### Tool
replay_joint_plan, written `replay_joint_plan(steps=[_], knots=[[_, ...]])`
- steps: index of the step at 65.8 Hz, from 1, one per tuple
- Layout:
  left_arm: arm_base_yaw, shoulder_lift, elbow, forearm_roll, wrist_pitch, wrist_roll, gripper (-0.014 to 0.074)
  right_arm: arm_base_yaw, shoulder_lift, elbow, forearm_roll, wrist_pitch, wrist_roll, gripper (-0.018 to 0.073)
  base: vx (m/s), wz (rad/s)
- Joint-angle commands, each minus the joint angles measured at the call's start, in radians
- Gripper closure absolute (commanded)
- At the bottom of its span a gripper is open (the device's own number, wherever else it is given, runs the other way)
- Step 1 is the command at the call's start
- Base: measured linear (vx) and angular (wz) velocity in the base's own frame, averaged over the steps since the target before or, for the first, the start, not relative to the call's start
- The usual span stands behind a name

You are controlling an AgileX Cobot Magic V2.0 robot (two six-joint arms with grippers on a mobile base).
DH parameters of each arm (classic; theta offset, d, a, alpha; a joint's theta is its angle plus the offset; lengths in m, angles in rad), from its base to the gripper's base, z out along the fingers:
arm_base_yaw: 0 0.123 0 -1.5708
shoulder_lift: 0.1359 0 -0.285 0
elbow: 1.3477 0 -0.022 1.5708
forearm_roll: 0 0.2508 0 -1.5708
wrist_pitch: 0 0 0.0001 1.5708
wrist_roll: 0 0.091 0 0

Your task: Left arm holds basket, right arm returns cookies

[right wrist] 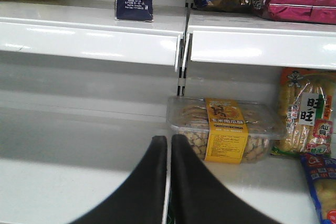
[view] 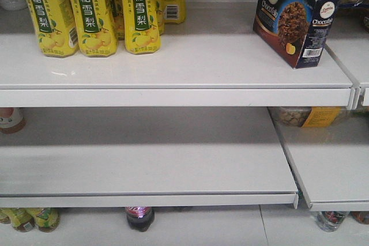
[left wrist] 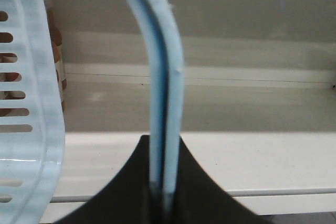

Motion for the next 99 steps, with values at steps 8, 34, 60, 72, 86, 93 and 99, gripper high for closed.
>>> replay_joint_plan(steps=[8,34,60,72,86,93,99], knots=[[-0.006,-0.018,-0.031,0.011,-0.112,0.010,0.0599,-0.007,0.011,-0.028,-0.010,-0.070,0.000,0.0570,0.00,0.00],[-0.006,-0.018,-0.031,0.011,-0.112,0.010,0.0599,-0.007,0.011,-0.027,-0.010,-0.071,0.000,0.0570,0.00,0.00],[-0.006,-0.018,-0.031,0.011,-0.112,0.010,0.0599,-0.073,0.008,0.056,0.038,-0.172,-0.001,0.0570,0.00,0.00],[-0.006,-0.018,-0.031,0.011,-0.112,0.010,0.0599,-0.073,-0.096,0.196,0.035,-0.323,-0.001,0.0570,0.00,0.00],[-0.006,-0.018,-0.031,0.011,-0.112,0.010,0.0599,-0.069,-0.110,0.193,0.035,-0.288,-0.001,0.0570,0.00,0.00],[-0.006,-0.018,-0.031,0.011,-0.112,0.010,0.0599,-0.069,-0.110,0.193,0.035,-0.288,-0.001,0.0570,0.00,0.00],[-0.006,-0.018,-0.031,0.011,-0.112,0.010,0.0599,-0.069,-0.109,0.193,0.035,-0.287,-0.001,0.0570,0.00,0.00]])
